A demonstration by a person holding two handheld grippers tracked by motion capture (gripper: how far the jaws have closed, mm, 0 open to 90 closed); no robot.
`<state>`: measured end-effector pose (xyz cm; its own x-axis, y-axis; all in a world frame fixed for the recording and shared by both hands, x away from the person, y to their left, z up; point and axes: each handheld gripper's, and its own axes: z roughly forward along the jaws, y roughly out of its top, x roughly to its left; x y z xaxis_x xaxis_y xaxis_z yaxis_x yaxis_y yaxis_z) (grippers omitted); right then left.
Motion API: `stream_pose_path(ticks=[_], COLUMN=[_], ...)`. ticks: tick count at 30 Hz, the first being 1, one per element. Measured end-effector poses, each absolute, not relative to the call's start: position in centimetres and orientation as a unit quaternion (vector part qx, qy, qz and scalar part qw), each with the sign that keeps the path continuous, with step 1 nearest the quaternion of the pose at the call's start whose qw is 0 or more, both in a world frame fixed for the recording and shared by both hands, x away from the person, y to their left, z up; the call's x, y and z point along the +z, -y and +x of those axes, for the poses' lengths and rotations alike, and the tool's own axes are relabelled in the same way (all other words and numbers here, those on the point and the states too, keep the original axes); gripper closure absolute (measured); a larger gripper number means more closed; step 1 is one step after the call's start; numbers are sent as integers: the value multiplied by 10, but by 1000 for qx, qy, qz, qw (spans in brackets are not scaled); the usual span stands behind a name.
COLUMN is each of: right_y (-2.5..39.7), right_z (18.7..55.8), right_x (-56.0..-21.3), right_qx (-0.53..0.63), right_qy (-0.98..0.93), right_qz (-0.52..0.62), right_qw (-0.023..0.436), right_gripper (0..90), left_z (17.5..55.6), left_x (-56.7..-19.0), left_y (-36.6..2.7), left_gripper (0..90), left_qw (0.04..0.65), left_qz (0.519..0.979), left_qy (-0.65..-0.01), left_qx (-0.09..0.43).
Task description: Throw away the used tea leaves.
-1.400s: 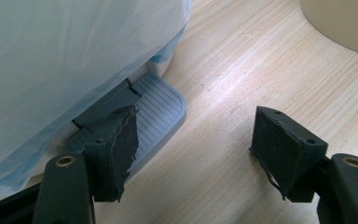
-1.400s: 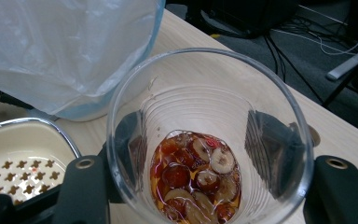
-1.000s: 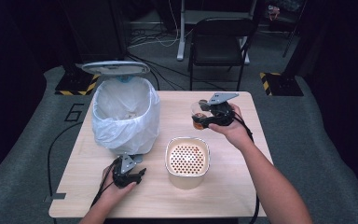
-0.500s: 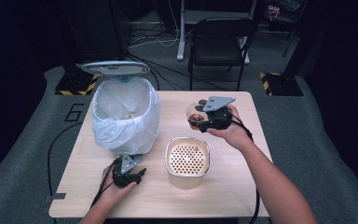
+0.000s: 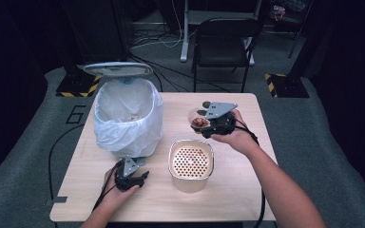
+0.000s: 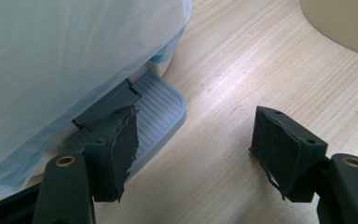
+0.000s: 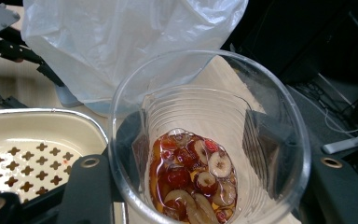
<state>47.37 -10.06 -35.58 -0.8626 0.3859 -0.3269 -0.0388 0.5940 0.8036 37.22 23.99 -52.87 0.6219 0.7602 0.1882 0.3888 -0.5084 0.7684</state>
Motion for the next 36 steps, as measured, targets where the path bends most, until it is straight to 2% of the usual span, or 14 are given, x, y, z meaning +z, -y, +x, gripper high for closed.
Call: stream_pose_path(ticks=[22, 36], right_y=[102, 88], right_z=[456, 431], right_x=[-351, -360], right_qx=[412, 341], right_qy=[-859, -853], right_qz=[21, -106], right_qw=[304, 381], right_gripper=[418, 423], left_z=[372, 372], left_x=[-528, -528], left_y=[-240, -240], left_gripper=[313, 313], left_qw=[353, 353], left_qz=[830, 830], left_qy=[-345, -345], left_qx=[259, 259])
